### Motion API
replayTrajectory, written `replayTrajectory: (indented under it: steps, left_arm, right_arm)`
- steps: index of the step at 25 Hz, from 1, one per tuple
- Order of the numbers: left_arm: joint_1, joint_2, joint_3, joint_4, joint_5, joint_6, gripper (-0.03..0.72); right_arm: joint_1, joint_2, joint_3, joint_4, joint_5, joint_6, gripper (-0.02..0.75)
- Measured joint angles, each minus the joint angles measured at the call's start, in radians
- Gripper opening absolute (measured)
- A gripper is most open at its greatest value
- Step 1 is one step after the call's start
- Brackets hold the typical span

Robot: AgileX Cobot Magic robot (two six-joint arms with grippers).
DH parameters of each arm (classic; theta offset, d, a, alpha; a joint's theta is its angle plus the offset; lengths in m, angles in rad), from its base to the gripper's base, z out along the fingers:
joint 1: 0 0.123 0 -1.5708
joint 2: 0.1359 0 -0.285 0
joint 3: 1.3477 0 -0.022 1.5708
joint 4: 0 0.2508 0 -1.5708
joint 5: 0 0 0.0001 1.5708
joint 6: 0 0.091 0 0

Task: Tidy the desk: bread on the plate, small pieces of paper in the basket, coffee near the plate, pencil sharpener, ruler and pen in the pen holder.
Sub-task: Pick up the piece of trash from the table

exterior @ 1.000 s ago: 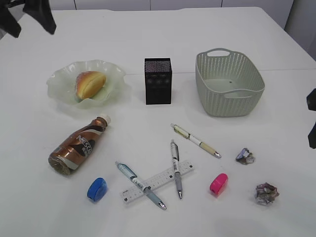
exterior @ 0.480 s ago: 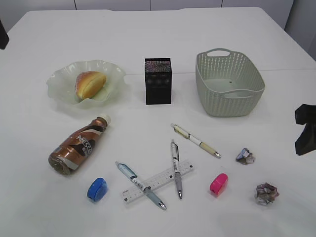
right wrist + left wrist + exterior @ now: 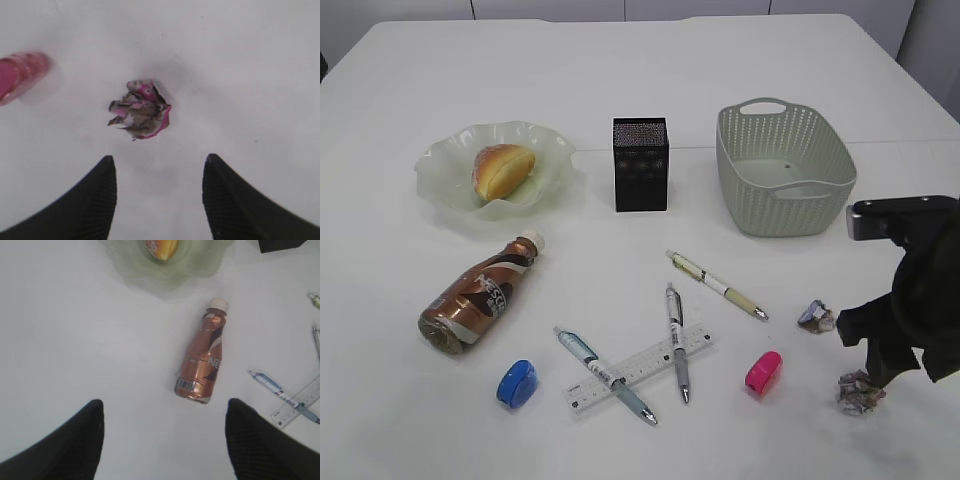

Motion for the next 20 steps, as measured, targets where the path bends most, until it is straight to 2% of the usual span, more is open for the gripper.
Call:
replayTrajectory:
  steps: [6, 20]
  left_arm:
    - [0.000, -0.003, 0.000, 0.000, 0.000, 0.000, 0.543]
    - [0.000, -0.003, 0.000, 0.000, 0.000, 0.000, 0.543]
  right_arm:
    - [0.002, 0.110, 0.000, -0.022, -0.037, 0.005, 0.435]
    - [0.012, 0.202, -0.030, -0.012, -0.133, 0.007, 0.435]
